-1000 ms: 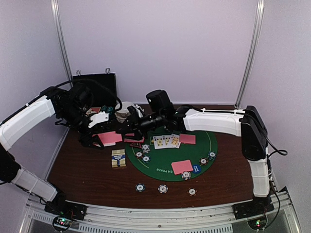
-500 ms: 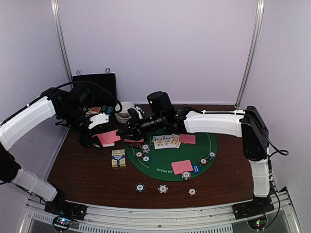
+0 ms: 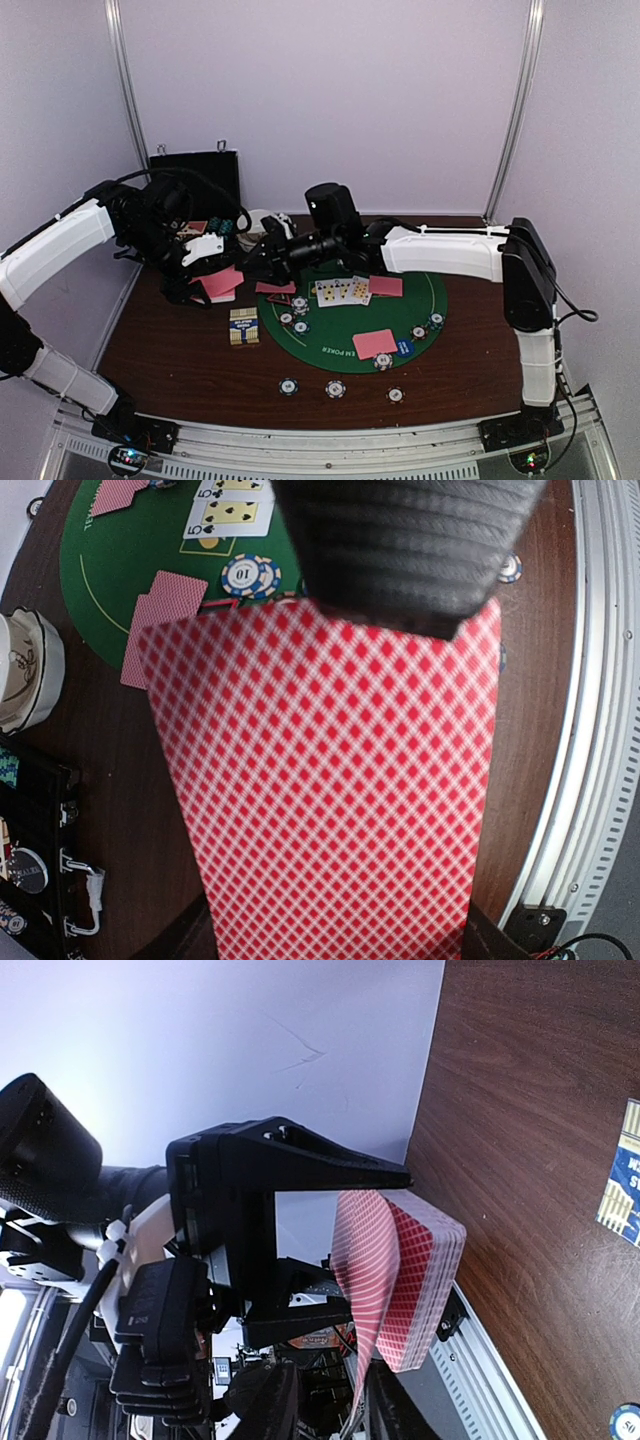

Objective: Distribute texas hold em gaming equipment

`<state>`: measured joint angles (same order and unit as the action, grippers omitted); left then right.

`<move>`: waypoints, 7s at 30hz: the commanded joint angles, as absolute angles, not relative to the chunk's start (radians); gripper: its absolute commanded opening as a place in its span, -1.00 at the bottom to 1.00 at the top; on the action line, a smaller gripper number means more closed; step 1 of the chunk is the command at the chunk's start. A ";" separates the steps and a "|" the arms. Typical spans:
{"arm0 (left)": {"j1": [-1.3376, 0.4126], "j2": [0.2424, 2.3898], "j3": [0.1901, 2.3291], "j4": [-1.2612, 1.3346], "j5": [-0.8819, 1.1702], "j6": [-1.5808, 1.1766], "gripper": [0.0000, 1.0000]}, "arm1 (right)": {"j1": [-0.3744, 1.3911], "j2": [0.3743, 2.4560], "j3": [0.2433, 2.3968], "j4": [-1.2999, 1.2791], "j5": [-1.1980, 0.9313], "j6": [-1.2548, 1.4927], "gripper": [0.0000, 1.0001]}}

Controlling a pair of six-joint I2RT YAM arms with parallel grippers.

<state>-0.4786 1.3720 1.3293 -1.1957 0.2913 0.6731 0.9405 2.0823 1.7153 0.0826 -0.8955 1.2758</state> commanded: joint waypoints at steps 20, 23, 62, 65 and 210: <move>-0.474 1.347 1.315 -1.155 0.292 0.685 -1.00 | 0.948 2.132 1.723 0.213 -0.929 1.365 -1.00; -0.474 1.343 1.309 -1.154 0.287 0.684 -1.00 | 0.926 2.093 1.666 0.220 -0.928 1.360 -1.00; -0.474 1.345 1.324 -1.170 0.293 0.676 -1.00 | 0.330 1.877 1.124 -0.155 -0.787 0.762 -1.00; -0.474 1.346 1.328 -1.173 0.294 0.675 -1.00 | 0.329 1.902 1.138 -0.149 -0.795 0.763 -1.00; 0.020 1.568 0.354 0.885 0.144 0.004 0.95 | 0.059 1.541 0.399 0.912 0.173 -0.036 0.99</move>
